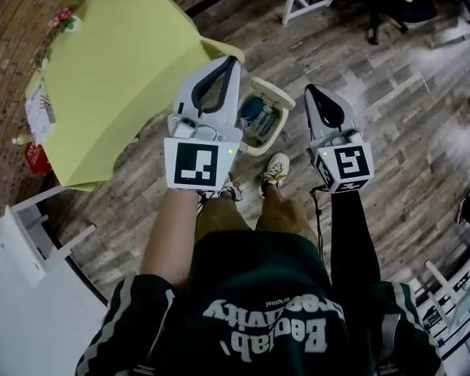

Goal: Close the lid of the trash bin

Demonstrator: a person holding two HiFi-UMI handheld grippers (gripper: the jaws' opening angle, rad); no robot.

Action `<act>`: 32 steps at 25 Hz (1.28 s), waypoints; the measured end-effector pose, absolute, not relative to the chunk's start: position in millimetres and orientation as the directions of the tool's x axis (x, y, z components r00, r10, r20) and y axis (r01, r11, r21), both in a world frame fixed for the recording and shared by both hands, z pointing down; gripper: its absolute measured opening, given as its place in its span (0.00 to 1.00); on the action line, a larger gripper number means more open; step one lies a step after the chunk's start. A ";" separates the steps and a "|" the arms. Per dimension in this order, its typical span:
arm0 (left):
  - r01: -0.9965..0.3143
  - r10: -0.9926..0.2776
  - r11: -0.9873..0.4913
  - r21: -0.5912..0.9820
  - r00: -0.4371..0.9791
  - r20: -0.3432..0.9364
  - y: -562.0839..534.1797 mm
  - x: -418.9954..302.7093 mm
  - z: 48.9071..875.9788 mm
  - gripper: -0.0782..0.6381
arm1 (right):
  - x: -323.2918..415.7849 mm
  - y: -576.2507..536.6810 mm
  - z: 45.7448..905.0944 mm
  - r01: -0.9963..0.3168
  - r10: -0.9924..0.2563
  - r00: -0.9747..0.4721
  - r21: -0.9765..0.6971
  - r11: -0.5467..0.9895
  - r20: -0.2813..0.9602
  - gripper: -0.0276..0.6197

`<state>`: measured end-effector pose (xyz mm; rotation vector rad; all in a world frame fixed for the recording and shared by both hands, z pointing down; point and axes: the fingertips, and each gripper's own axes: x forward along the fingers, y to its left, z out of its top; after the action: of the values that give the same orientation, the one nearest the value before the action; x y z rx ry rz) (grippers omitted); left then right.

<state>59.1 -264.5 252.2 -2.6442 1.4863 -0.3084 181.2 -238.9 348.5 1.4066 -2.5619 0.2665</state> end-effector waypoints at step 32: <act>-0.808 -0.808 -0.576 -0.125 0.541 0.233 -297.2 62.6 355.2 0.12 | 170.9 -290.7 546.8 -0.833 -0.680 -0.501 -0.086 0.546 0.536 0.06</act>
<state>62.6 -297.2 355.2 -2.7556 1.4450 -0.4188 170.9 -290.7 546.8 1.2273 -2.3412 0.4677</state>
